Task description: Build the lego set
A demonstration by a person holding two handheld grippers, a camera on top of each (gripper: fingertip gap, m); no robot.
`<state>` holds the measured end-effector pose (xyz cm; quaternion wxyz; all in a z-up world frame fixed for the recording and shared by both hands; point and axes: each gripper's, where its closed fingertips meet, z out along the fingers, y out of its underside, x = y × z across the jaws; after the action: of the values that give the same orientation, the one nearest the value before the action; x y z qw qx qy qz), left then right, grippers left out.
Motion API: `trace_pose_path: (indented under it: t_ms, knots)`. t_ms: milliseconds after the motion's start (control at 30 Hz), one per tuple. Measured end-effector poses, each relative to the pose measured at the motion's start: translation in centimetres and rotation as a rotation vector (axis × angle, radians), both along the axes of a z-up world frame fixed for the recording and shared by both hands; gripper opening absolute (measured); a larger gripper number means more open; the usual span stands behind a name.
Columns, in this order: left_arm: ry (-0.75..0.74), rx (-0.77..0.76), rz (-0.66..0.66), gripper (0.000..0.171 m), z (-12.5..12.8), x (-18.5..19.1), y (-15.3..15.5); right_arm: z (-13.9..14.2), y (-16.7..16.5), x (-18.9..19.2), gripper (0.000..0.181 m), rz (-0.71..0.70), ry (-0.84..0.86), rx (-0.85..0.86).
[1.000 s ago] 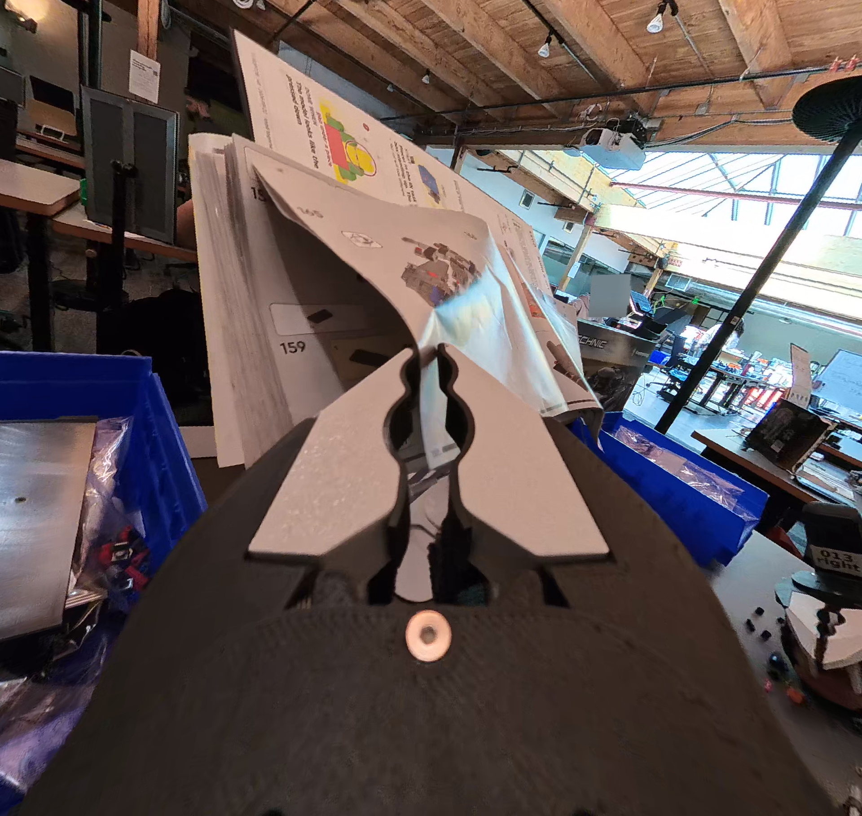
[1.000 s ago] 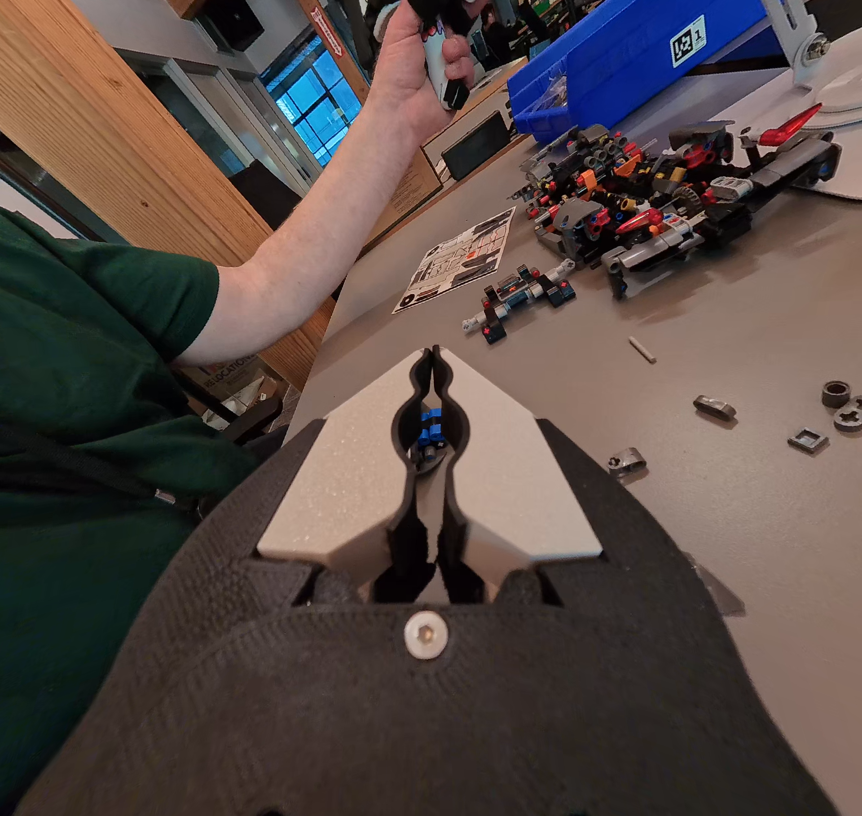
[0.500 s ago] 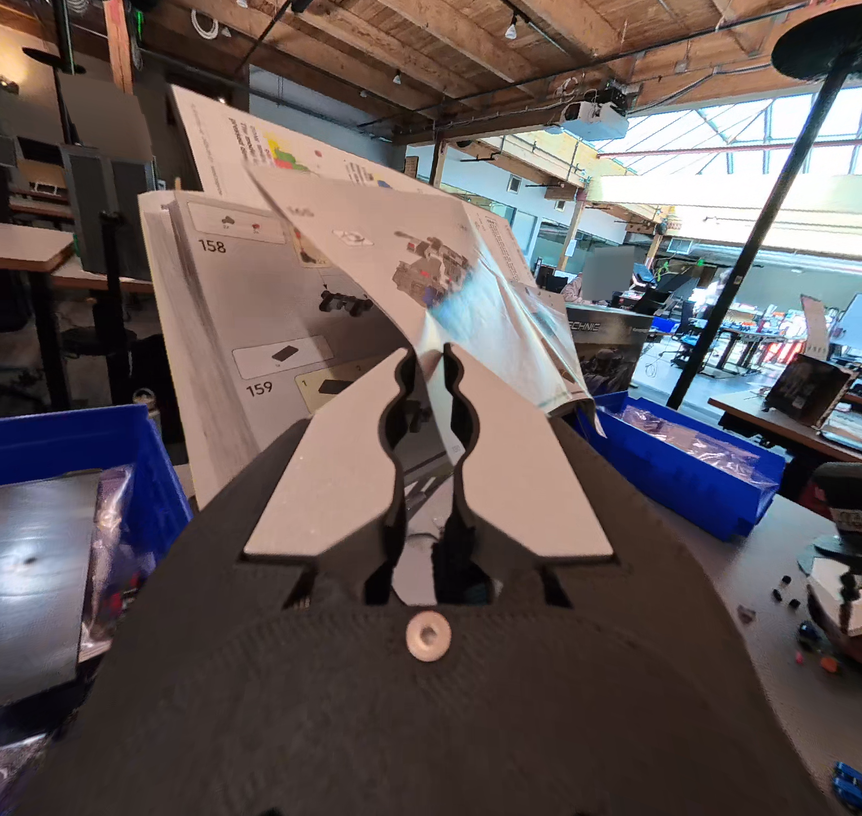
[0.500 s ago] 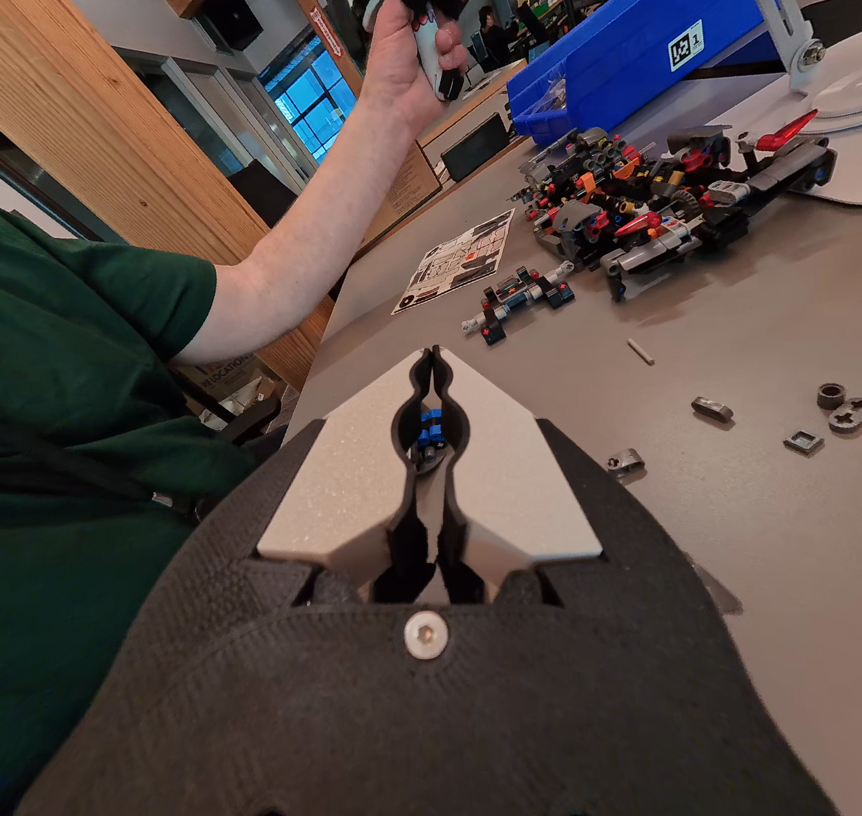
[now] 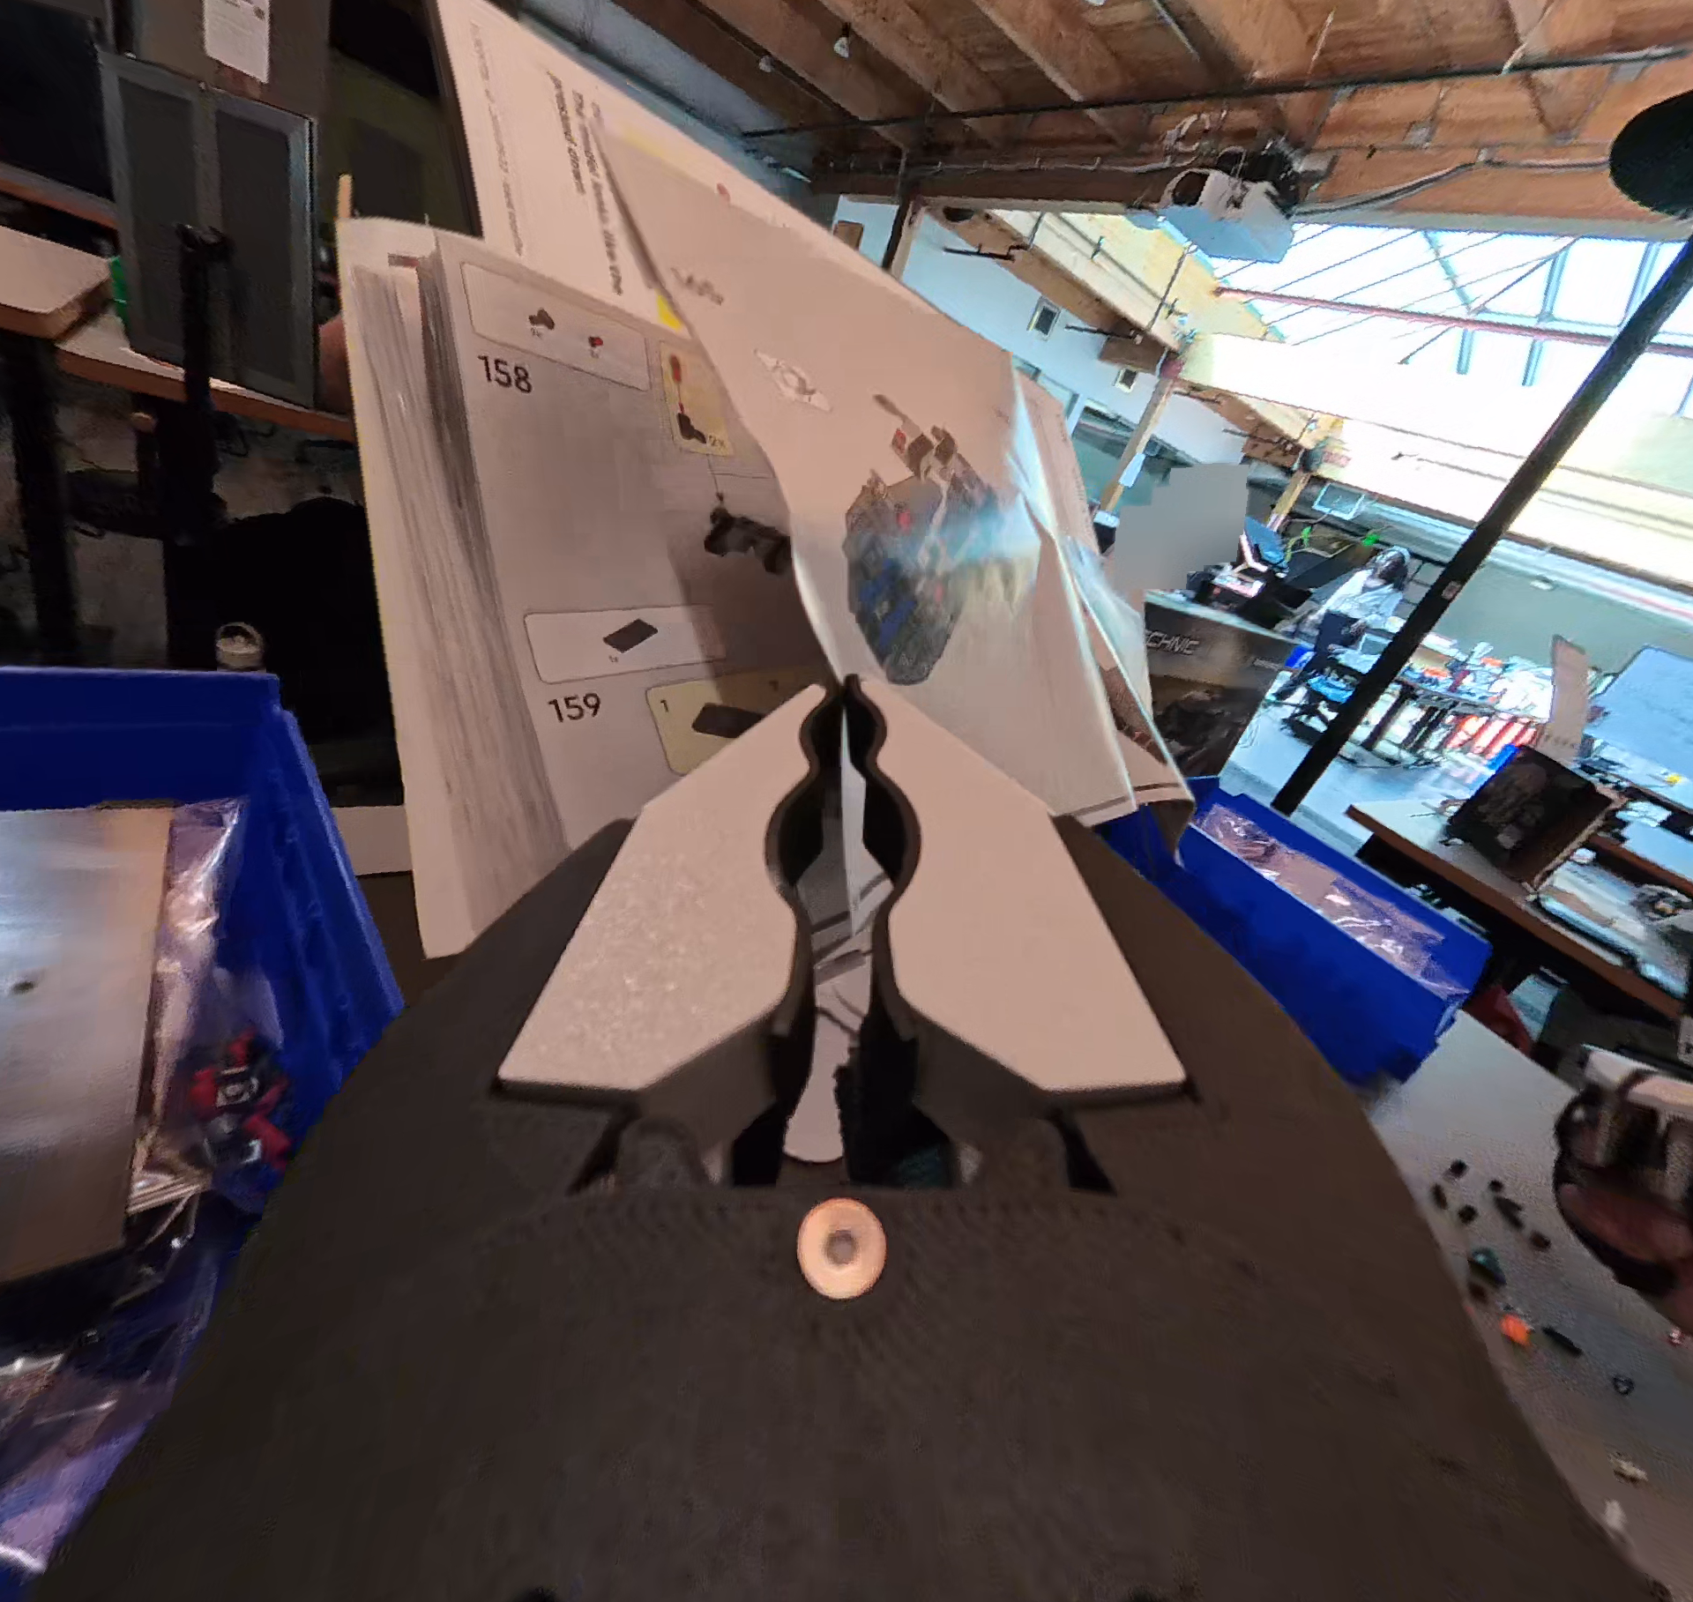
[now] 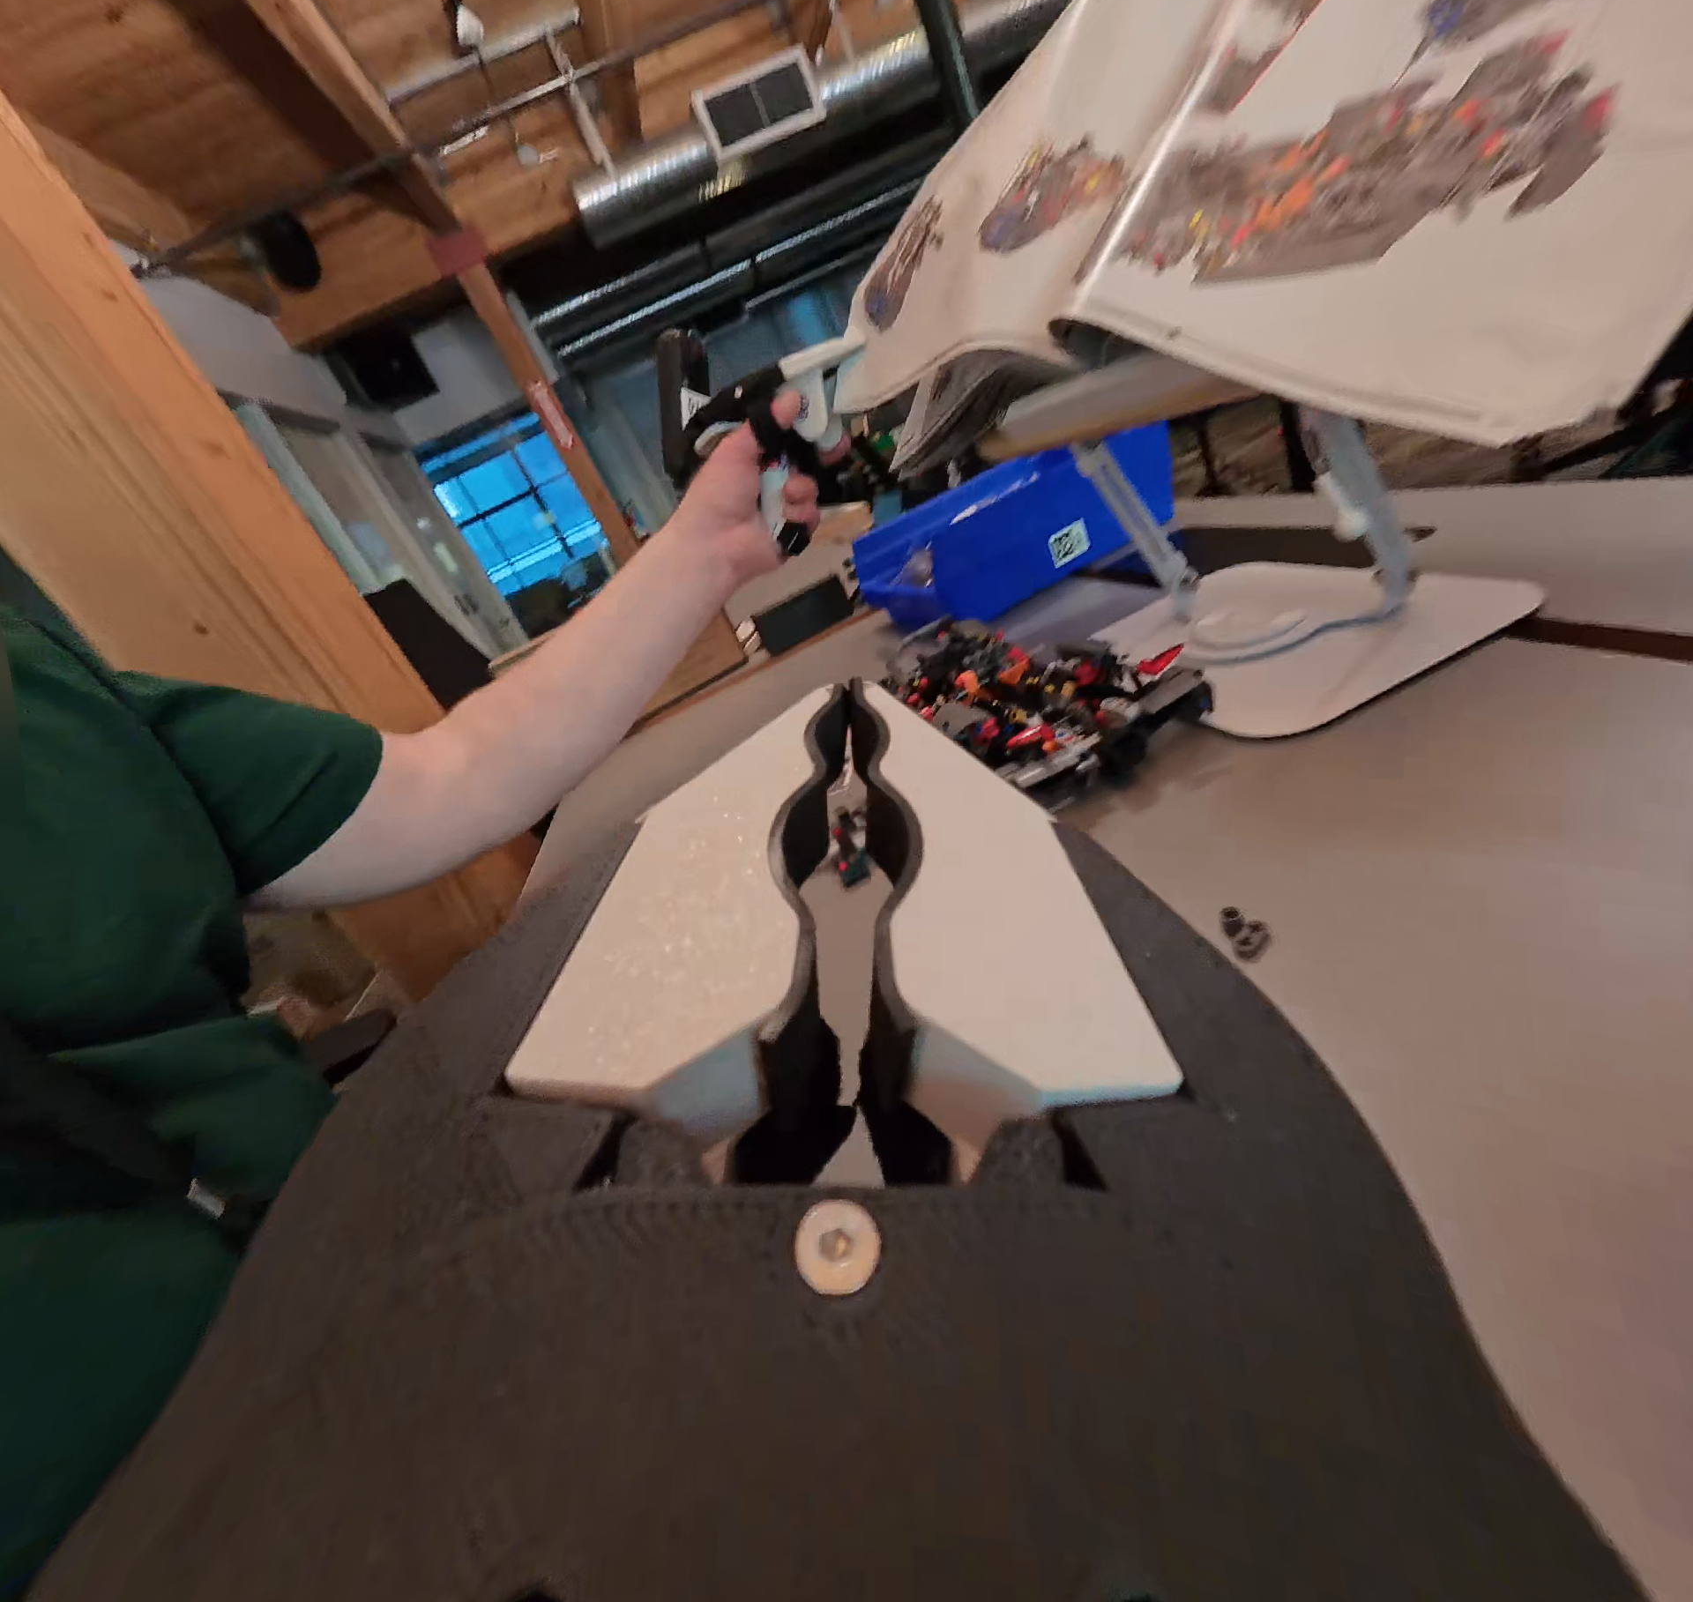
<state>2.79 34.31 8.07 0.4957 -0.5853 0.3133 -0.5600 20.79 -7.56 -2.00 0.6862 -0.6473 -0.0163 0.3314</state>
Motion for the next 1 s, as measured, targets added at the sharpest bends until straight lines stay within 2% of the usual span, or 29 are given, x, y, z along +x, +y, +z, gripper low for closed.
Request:
trace_pose_path:
  t_ms: [33,233,433,667,800,1000]
  knots:
    - [0.023,0.009,0.009,0.000,0.0,0.1,0.0,0.4,-0.4,0.6,0.000,-0.027,0.002,0.018]
    - [0.100,0.124,0.072,0.000,0.5,0.4,-0.1,1.5,-1.9,2.5,0.000,-0.107,-0.016,0.070]
    - [0.117,0.208,0.113,0.000,1.0,0.0,-0.4,1.3,-2.0,3.0,0.000,-0.130,-0.034,0.070]
    - [0.111,0.257,0.098,0.000,1.1,-0.5,-1.1,0.4,-1.6,1.5,0.004,-0.098,-0.086,0.021]
    - [0.091,0.266,0.097,0.000,1.1,-0.8,-1.3,1.0,-2.4,1.2,0.006,-0.103,-0.089,0.014]
    - [0.070,0.265,0.078,0.000,0.6,-1.0,-1.5,-1.5,-3.1,-0.7,0.012,-0.076,-0.155,-0.124]
